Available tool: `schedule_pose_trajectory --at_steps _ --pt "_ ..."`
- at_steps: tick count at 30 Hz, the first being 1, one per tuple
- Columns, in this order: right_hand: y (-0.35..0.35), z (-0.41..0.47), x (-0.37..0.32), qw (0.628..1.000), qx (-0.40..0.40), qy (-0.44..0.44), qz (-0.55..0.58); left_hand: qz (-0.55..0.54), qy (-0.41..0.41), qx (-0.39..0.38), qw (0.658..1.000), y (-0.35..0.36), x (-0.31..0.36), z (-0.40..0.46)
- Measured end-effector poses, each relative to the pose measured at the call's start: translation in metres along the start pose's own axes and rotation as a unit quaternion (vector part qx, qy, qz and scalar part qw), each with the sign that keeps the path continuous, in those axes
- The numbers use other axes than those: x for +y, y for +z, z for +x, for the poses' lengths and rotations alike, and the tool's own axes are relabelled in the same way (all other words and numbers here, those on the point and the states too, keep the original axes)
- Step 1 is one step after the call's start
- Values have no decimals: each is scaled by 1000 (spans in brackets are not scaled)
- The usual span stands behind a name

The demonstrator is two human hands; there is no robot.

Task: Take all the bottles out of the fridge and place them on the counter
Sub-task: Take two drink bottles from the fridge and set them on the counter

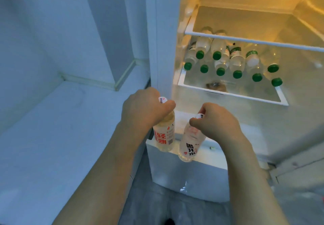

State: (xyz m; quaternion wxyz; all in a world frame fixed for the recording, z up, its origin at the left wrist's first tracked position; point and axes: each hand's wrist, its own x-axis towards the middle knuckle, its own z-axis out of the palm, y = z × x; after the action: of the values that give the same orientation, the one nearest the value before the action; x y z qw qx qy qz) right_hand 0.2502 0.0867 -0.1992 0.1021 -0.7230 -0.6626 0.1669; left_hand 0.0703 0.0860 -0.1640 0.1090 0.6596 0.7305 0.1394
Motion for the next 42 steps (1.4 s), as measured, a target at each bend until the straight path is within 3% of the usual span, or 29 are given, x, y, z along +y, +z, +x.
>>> schedule_pose_trajectory --at_steps 14,26,36,42 --pt "50 -61 -159 973 -68 -217 -34 -31 -153 69 985 -60 -164 -104" --pt "101 -185 -307 934 -96 -343 31 -21 -294 165 941 -132 -306 -251" --pt "141 -278 -395 874 -130 -467 26 -18 -412 194 890 -155 -376 -366" --pt "153 -321 -443 803 -172 -570 7 -20 -501 257 826 -162 -388 -426"
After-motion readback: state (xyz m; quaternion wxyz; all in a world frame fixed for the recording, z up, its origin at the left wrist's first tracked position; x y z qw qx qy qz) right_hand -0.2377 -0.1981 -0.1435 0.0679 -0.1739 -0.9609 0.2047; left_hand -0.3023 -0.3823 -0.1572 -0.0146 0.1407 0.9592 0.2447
